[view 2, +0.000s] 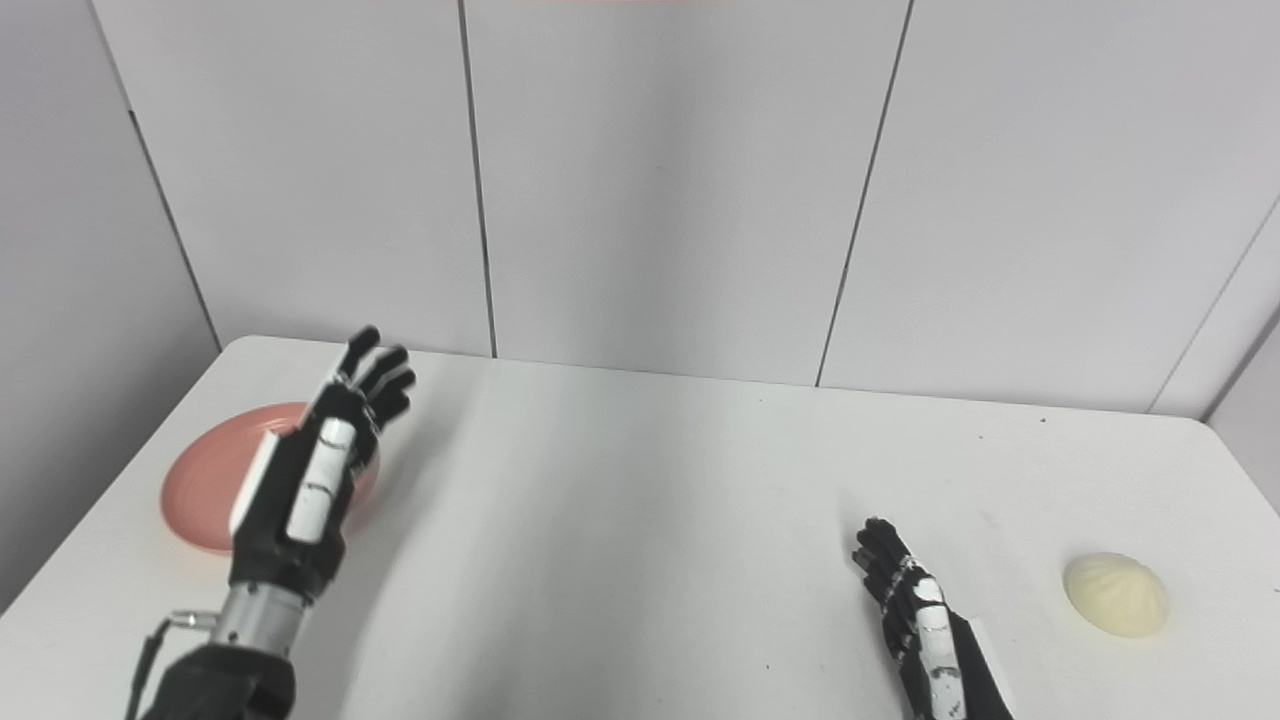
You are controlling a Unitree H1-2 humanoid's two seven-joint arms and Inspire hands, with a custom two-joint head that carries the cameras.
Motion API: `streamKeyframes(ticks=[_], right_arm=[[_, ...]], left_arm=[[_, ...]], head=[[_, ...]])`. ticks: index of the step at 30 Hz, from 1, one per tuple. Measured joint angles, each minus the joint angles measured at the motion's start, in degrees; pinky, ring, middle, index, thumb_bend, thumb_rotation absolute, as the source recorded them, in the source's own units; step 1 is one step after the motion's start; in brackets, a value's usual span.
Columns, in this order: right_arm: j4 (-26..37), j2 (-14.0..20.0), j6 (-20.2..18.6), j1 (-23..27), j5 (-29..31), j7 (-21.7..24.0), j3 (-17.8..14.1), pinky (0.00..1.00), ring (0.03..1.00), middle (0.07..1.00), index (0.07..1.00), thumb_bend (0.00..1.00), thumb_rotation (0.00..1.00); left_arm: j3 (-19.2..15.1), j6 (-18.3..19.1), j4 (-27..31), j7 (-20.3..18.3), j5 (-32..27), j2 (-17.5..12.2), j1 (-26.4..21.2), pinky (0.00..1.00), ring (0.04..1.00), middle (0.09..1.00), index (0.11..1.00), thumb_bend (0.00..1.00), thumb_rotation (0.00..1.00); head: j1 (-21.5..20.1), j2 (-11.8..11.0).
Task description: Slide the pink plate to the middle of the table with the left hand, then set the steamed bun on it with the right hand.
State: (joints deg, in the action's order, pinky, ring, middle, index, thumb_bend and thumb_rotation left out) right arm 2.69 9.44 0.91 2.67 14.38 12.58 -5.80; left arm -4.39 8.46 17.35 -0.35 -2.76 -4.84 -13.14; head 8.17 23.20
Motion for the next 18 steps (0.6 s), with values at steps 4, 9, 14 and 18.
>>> streamKeyframes(ticks=[4,9,14,18], right_arm=[[-0.01,0.03,0.0,0.0,-0.03,0.01,0.03,1.0,0.938,0.928,0.908,0.79,1.0],[0.01,0.08,0.0,-0.03,-0.03,0.02,0.11,1.0,0.941,0.929,0.909,0.79,1.0],[0.01,0.12,0.0,-0.04,-0.11,0.02,0.22,1.0,0.942,0.932,0.917,0.79,1.0],[-0.02,0.18,0.0,-0.03,-0.1,0.02,0.25,1.0,0.941,0.93,0.915,0.79,1.0]], left_arm=[[-2.47,1.24,-1.22,-0.22,-1.54,-1.86,-2.61,0.89,0.879,0.882,0.898,0.84,0.85],[-4.86,2.21,-3.63,-0.94,-4.39,-5.13,-4.4,0.88,0.864,0.85,0.881,0.85,0.89],[-7.44,4.44,-4.61,-2.65,-8.6,-8.66,-5.91,0.82,0.83,0.829,0.862,0.83,0.92],[-10.33,4.34,-7.66,-2.77,-10.84,-10.87,-7.86,0.83,0.847,0.843,0.847,0.83,0.94]], head=[[0.18,-0.09],[0.09,0.09],[0.09,-0.09],[0.17,-0.09]])
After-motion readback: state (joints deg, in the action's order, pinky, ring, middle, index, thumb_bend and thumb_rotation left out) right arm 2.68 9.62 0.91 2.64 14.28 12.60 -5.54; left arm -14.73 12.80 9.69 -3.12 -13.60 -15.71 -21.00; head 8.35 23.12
